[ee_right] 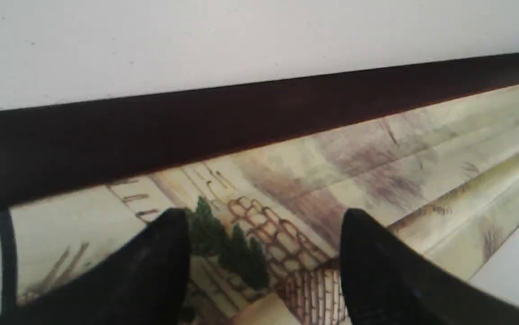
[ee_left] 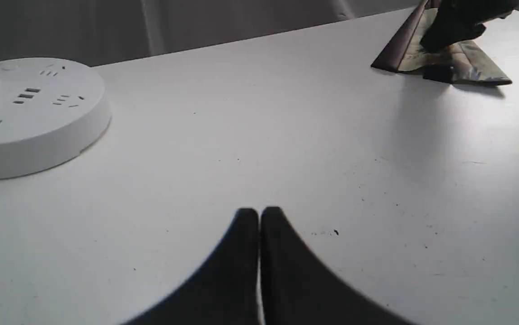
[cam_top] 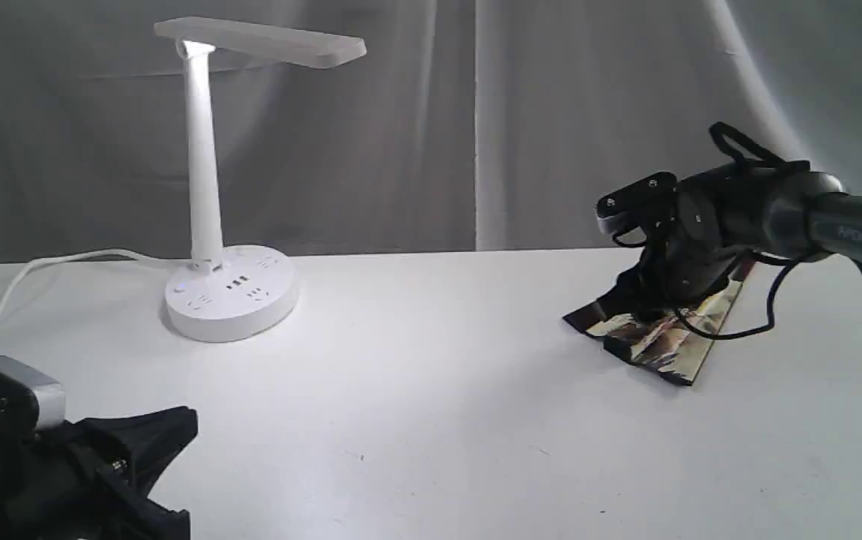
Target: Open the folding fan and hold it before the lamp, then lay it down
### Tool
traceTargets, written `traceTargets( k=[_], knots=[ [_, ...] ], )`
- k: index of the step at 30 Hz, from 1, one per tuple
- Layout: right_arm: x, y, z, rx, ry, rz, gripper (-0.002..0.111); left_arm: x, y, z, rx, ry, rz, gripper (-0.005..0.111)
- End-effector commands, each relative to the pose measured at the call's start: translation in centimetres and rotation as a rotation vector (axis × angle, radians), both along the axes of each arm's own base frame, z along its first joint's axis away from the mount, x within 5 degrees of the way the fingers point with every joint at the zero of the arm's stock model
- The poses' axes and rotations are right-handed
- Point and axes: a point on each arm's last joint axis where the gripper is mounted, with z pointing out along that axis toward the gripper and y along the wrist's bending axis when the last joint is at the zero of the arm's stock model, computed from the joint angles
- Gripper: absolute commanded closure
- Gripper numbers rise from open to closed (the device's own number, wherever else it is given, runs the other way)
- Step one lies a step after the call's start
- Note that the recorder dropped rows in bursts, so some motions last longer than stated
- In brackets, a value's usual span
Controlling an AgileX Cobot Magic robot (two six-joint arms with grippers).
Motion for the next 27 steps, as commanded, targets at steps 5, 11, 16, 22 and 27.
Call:
traceTargets(
  k=[5, 11, 16, 22, 27],
  knots=[
    [-0.8, -0.3, -2.0, 0.046, 0.115, -0.176, 0.057, 0.1, -0.2, 0.2, -0.018, -0.010, -0.004, 0.107],
    [-1.6, -0.1, -3.8, 0.097, 0.216, -0.257, 0.065, 0.1, -0.2, 0.2, -0.018, -0.010, -0.004, 0.107],
    [-1.8, 0.6, -5.1, 0.192, 0.265, -0.300, 0.082, 0.1, -0.2, 0.2, -0.018, -0.010, -0.004, 0.107],
    [-2.0, 0.9, -5.3, 0.232, 0.282, -0.317, 0.099, 0.1, -0.2, 0.2, -0.018, -0.010, -0.004, 0.107],
    [-2.2, 0.9, -5.3, 0.194, 0.312, -0.250, 0.108, 0.1, -0.2, 0.2, -0.019, -0.009, -0.003, 0.107]
  ],
)
